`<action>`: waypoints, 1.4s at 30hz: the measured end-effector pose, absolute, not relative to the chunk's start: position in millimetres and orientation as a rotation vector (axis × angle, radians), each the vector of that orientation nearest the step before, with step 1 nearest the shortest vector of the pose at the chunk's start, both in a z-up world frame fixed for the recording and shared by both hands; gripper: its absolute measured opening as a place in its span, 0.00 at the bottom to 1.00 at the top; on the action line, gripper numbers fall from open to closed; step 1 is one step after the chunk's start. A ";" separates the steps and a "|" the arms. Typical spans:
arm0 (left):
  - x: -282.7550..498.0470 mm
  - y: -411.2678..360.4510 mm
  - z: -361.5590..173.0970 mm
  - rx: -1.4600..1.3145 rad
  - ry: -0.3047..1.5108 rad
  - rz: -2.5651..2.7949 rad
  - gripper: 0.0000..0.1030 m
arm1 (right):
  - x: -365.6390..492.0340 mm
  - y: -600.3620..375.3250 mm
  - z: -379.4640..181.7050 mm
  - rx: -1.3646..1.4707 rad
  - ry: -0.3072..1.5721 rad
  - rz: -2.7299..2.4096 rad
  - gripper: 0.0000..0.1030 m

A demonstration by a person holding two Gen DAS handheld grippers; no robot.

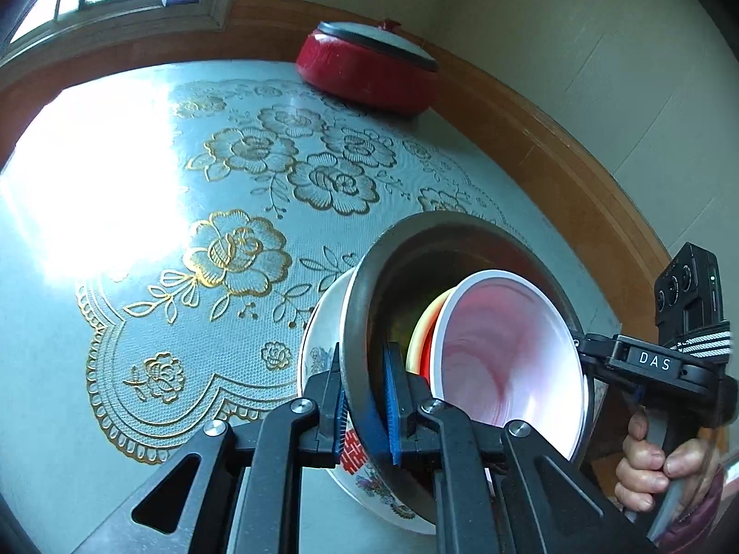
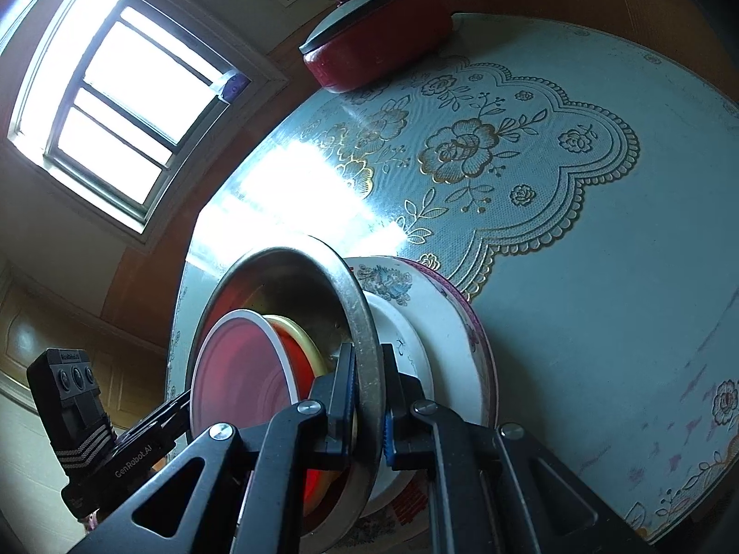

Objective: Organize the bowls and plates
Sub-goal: 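Carry the steel bowl over the plate stack and lower it onto the pink-rose bowl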

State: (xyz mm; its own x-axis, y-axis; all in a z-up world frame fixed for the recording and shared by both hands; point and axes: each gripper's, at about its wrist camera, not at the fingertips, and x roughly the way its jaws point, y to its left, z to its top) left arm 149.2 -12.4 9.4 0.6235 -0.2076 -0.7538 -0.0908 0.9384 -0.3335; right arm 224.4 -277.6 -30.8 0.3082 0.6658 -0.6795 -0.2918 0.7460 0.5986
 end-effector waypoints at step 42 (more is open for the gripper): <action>132.3 -15.2 9.5 -0.422 0.898 0.047 0.18 | 222.2 -296.1 -21.6 0.347 1.089 0.716 0.20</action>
